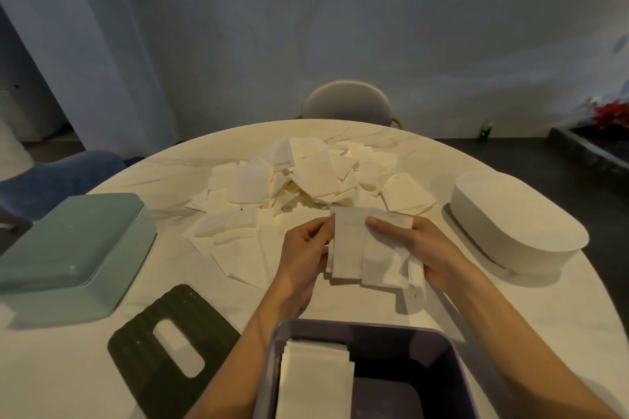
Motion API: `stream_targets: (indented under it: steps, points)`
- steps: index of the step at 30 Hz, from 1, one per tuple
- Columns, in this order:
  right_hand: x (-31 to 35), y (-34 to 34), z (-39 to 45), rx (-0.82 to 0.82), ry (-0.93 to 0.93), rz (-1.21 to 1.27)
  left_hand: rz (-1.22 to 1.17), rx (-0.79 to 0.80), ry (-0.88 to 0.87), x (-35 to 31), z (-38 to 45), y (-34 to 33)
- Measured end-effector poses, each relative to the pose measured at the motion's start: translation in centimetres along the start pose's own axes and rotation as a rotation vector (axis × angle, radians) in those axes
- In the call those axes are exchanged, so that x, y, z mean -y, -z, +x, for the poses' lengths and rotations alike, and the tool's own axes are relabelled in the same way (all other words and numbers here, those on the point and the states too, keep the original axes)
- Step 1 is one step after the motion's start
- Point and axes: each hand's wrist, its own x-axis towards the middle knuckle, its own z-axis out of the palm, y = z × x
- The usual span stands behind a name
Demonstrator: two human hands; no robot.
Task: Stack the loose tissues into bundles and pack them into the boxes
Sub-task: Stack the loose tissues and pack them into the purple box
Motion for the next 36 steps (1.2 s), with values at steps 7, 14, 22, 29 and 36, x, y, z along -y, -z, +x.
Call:
stream_targets:
  steps: [7,14,22,29,36]
  points:
    - [-0.5,-0.9,0.3,-0.101,0.018,0.081,-0.095,0.128,0.077,-1.2,-0.4,-0.2]
    - [-1.3,-1.9,0.5,-0.167,0.083,-0.092,-0.144,0.267,0.212,-1.5,-1.5,-1.0]
    - [-0.5,-0.8,0.6,-0.153,0.168,-0.473,-0.189,0.231,0.266,-0.8,-0.9,-0.6]
    - [2.0,0.3,-0.8,0.132,0.081,-0.232,-0.32,0.229,0.334,0.7,0.4,0.0]
    - [0.3,-1.4,-0.4,-0.03,0.234,-0.406,-0.364,0.328,0.346,0.5,-0.3,-0.7]
